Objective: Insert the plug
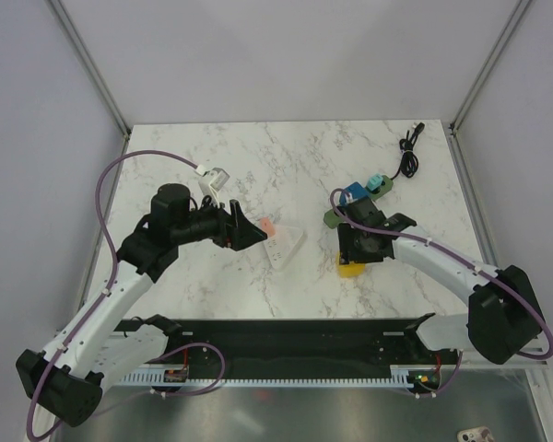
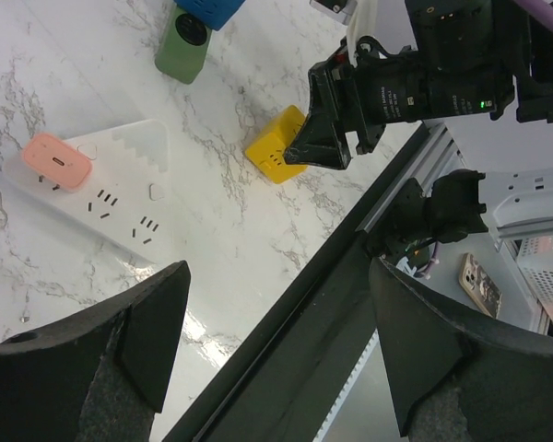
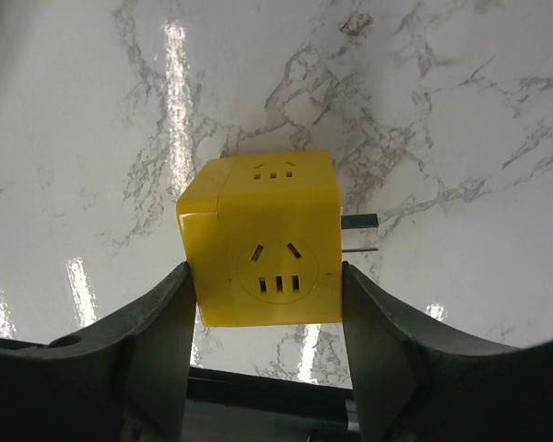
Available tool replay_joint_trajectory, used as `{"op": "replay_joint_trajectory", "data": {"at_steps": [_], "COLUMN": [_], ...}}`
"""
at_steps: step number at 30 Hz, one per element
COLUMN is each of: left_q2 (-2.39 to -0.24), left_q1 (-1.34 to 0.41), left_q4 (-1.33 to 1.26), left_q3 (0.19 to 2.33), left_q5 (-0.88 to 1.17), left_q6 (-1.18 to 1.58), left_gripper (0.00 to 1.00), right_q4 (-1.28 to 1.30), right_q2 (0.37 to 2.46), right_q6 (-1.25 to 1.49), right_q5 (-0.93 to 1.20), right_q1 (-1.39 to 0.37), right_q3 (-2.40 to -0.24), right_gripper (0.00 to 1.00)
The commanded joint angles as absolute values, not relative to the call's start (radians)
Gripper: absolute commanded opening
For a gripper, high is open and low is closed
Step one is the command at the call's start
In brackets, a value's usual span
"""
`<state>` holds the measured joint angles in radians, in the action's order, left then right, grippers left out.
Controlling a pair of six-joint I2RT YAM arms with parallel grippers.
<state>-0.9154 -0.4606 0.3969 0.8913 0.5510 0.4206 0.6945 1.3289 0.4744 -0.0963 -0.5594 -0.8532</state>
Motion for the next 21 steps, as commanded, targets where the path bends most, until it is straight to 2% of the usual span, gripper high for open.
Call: {"op": "replay_joint_trajectory", "data": {"at_steps": [1,2,5,12,16,21], "left_q2": [-0.914,-0.913,-0.925,-1.008,-1.068,-1.08], "left_q1": [-0.463,-0.463,-0.463,-0.465,-0.495,-0.632], "left_q4": [0.396,0.397,0.406,0.417,0.466,0.5], "left_q3": [0.904,0.904,0.907,0.972,1.0,1.022], "left_q5": [0.572,0.59,0.618,0.712,0.661,0.503], "left_q6": [0.419,0.379,0.321,0.238,0.144,0.003], "left_gripper": [0.86,0.86,0.88,0.91,0.93,0.94], "right_q4": [0.647,0.641,0.611,0.575,0.54,0.52], "right_q2": [1.276,1.269,1.238,1.215,1.215,1.186], "right_q6": [0.474,0.479,0.5,0.557,0.612,0.638], "right_q5": [-0.046,-0.005,0.128,0.368,0.552,0.609], "right_q1": [-0.563,-0.564,-0.561,-0.561,-0.561,-0.561], "right_q3": [-0.92,-0.929,-0.966,-1.061,-1.066,-1.072], "right_gripper": [0.26,0.17,0.09,0.03,0.02,0.02]}}
